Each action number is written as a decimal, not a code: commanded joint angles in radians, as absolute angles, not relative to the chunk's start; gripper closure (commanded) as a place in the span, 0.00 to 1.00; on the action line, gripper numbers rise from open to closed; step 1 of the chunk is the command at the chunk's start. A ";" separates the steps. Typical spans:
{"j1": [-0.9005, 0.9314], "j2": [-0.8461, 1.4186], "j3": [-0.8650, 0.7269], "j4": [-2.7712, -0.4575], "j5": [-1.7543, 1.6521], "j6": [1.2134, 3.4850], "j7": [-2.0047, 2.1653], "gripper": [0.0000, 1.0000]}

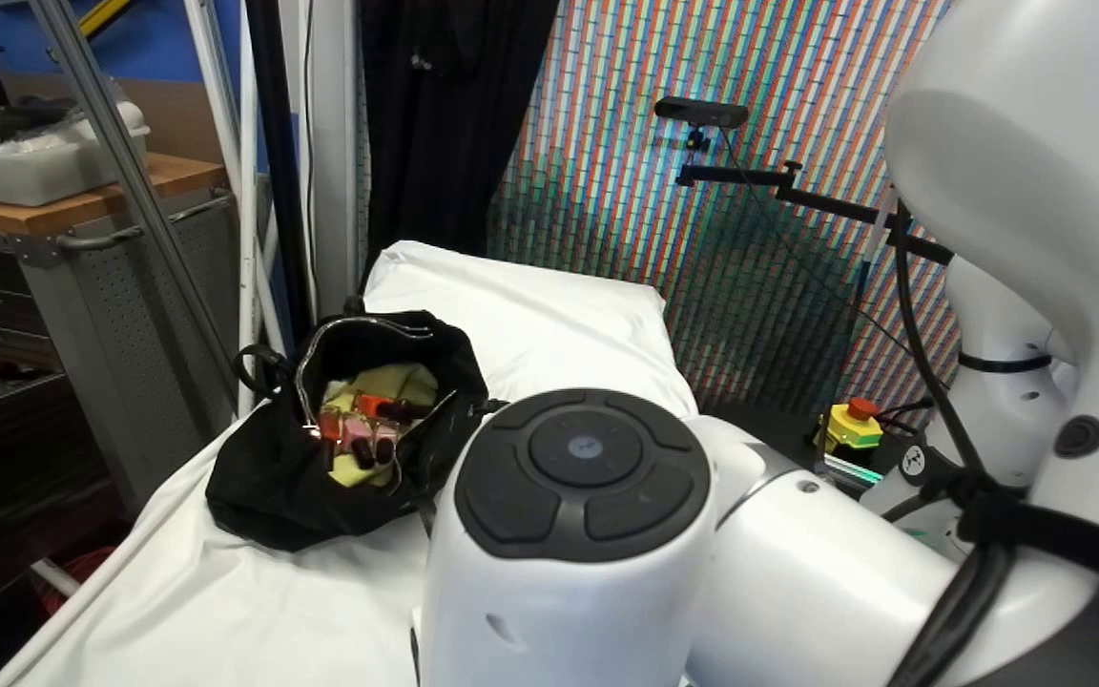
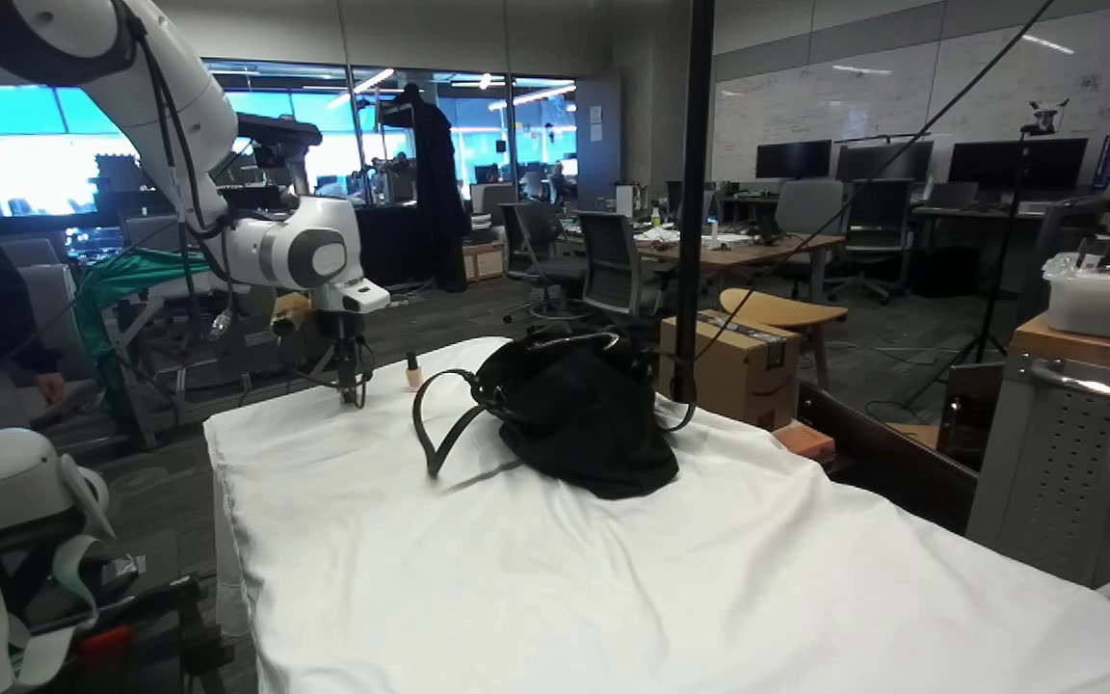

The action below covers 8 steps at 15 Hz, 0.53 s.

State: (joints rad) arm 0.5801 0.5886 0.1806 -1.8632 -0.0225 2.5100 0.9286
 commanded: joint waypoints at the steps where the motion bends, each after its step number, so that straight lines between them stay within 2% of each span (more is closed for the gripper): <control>1: 0.579 0.578 0.180 -1.881 0.001 2.529 0.929 0.73; 3: 0.578 0.576 0.180 -1.879 0.001 2.524 0.928 0.84; 8: 0.571 0.563 0.180 -1.883 0.003 2.517 0.923 0.85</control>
